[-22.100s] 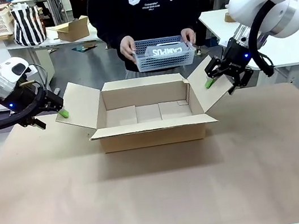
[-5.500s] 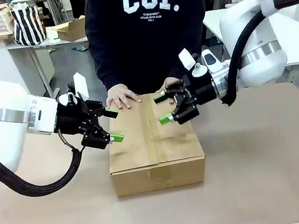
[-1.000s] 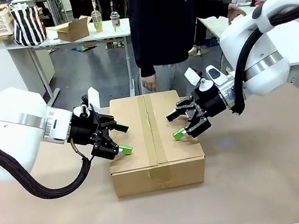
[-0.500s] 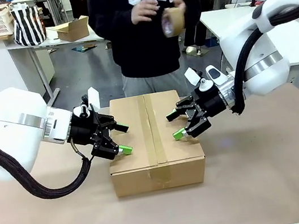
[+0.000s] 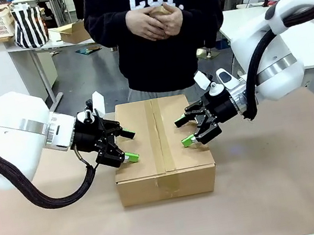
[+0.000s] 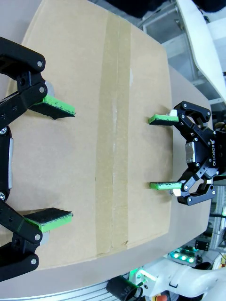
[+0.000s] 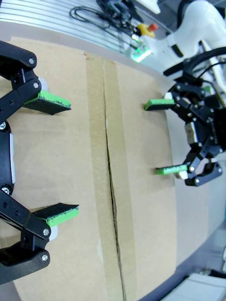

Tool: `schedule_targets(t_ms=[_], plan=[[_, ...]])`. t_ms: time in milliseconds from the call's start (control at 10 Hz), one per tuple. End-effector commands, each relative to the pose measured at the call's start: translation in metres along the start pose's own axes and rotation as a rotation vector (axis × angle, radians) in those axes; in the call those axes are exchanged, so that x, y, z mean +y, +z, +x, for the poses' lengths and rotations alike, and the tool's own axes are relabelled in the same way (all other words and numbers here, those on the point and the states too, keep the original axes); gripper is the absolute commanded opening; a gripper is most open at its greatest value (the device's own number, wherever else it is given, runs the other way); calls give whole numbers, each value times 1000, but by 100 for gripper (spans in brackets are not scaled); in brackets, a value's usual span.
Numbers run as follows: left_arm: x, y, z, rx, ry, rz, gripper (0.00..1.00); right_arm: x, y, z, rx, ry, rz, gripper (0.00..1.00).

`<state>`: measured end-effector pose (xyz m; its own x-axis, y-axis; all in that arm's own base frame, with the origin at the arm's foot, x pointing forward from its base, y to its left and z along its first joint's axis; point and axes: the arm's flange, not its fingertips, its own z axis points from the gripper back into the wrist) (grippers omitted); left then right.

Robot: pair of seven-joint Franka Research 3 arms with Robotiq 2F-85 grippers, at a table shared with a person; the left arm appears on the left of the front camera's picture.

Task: Pack the gift set into the box.
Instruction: Press and hold the closed box until the human finishes sealing it.

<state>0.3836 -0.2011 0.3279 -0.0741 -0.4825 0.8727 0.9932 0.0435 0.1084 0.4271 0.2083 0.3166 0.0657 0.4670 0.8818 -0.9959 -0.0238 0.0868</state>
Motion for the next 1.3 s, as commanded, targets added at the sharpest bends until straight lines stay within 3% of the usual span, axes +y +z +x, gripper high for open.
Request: schedule_targets(t_ms=[0, 1200], plan=[[-2, -2, 1, 5, -5, 12, 100, 1, 0, -3, 7, -5, -2, 100], [-2, -2, 1, 5, -5, 12, 100, 1, 0, -3, 7, -5, -2, 100]])
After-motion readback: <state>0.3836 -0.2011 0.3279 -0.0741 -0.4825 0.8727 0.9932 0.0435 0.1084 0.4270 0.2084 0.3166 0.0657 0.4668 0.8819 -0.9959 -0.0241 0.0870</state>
